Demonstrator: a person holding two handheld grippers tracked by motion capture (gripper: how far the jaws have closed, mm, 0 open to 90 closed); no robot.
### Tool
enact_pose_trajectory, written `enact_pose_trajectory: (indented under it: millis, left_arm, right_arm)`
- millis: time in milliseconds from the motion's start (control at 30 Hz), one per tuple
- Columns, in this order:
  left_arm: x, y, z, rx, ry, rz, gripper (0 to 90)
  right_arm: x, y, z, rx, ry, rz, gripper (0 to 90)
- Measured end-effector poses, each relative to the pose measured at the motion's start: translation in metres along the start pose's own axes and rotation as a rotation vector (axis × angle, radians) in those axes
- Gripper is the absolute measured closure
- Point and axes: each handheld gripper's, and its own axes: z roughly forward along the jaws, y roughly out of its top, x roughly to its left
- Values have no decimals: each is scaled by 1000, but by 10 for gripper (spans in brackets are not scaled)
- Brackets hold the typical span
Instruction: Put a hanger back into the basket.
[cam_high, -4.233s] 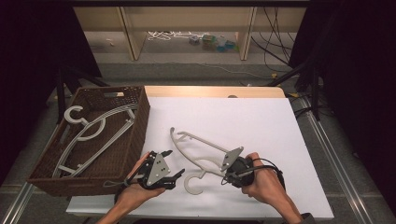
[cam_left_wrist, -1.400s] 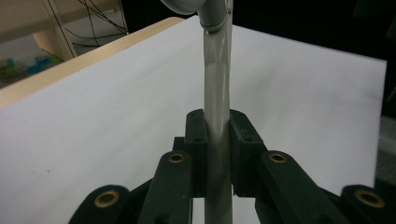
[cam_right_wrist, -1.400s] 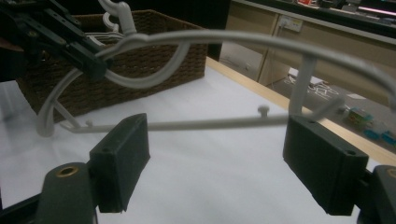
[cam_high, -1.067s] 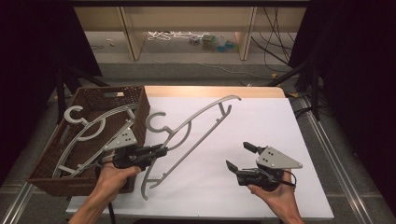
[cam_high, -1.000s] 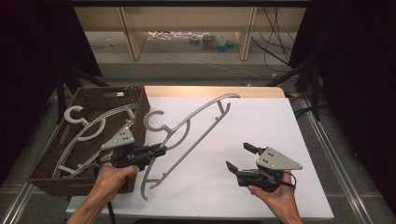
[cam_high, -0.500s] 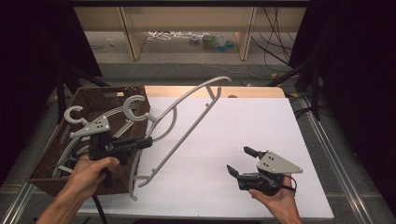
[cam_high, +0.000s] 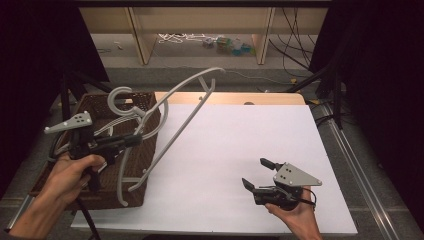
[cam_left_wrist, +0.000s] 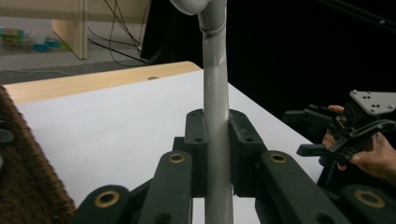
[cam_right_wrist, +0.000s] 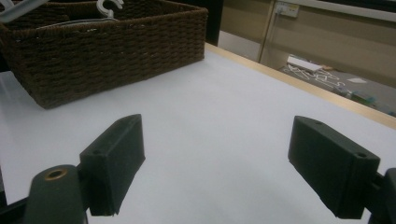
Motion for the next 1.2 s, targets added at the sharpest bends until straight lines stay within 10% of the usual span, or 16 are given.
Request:
enact_pose_trajectory:
  millis: [533, 1200]
  left_arm:
    - [49, 21, -31, -21, 211, -18, 795]
    - [116, -4, -56, 52, 402, 37, 794]
  right_arm:
    - [0, -2, 1, 6, -1, 0, 191]
    - [0, -4, 3, 7, 3, 7, 192]
